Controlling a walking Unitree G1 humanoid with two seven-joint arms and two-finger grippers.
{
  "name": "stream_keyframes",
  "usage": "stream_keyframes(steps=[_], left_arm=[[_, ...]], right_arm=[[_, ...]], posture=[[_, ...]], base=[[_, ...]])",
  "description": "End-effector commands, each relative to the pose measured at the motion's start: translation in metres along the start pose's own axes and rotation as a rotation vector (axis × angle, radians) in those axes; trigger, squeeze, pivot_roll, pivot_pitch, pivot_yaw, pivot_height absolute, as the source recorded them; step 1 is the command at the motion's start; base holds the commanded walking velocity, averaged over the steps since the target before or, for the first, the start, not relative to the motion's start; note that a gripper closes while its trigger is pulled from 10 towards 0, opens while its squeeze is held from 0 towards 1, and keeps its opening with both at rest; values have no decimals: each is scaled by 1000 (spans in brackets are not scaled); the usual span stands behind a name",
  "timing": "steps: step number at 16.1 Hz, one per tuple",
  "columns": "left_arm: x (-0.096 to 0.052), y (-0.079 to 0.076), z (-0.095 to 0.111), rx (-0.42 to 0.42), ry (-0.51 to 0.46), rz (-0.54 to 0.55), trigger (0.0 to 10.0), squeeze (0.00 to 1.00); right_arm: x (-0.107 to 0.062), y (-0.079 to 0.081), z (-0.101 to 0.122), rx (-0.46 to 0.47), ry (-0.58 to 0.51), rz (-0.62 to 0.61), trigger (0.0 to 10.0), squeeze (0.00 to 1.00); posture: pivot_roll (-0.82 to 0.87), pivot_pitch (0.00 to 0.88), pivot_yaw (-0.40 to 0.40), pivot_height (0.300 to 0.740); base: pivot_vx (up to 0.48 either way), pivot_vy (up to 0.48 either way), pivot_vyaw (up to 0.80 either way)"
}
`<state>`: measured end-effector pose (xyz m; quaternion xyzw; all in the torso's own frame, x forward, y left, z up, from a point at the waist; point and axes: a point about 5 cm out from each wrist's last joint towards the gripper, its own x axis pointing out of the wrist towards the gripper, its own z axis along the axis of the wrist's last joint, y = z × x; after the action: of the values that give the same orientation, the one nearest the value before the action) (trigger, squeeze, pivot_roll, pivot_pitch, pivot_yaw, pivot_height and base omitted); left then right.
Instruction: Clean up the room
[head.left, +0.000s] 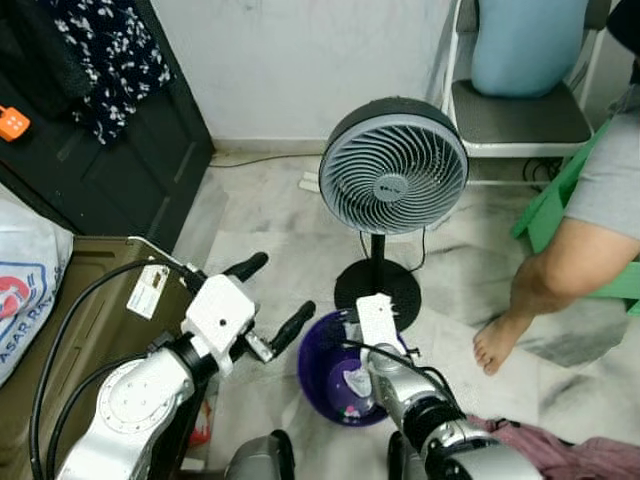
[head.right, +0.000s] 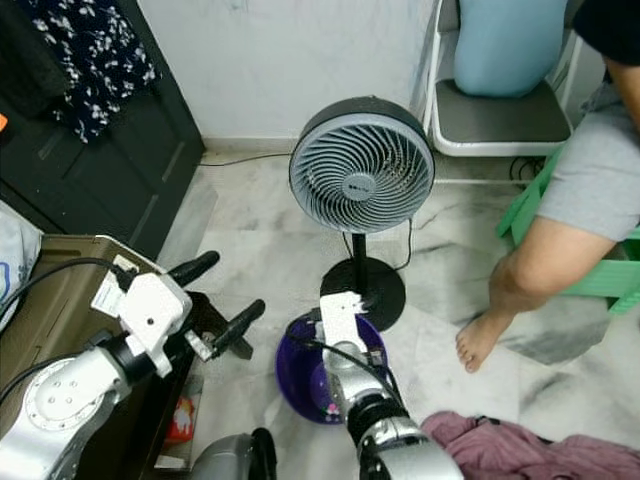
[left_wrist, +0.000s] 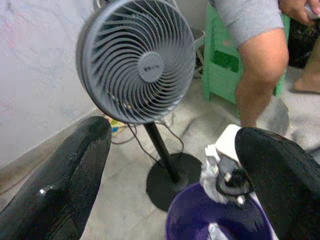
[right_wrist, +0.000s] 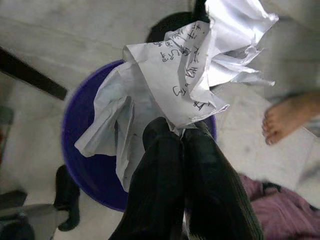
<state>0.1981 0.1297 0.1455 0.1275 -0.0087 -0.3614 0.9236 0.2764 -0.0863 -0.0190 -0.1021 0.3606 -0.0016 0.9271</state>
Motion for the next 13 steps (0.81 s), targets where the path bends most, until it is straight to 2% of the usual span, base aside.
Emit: stream_keyframes(steps=[1,6,7,8,13], left_arm=[[-4,-1,0,9,20,-19,10000,0],[-5,-3,0,2,33,-29,10000,0],[-5,-3,0,2,34,-31,10000,0],[-4,-2,0,5,35,-33,10000,0],[-3,-1,0,9,36,-27,10000,0]], right_arm=[[0,4,4,20,-9,6,10000,0],[2,1,4,43,-6,-10,10000,0],[2,0,4,51,-5,-14,10000,565],[2,-1,5,63,-9,-16,10000,1000],[3,-2,13,82,-45,-22,10000,1000]], posture=[[46,184,155,740],[45,196,168,740],[45,196,169,740],[46,195,170,740],[43,183,163,740]], base=[[0,0,0],[0,0,0],[0,0,0],[0,0,0],[0,0,0]])
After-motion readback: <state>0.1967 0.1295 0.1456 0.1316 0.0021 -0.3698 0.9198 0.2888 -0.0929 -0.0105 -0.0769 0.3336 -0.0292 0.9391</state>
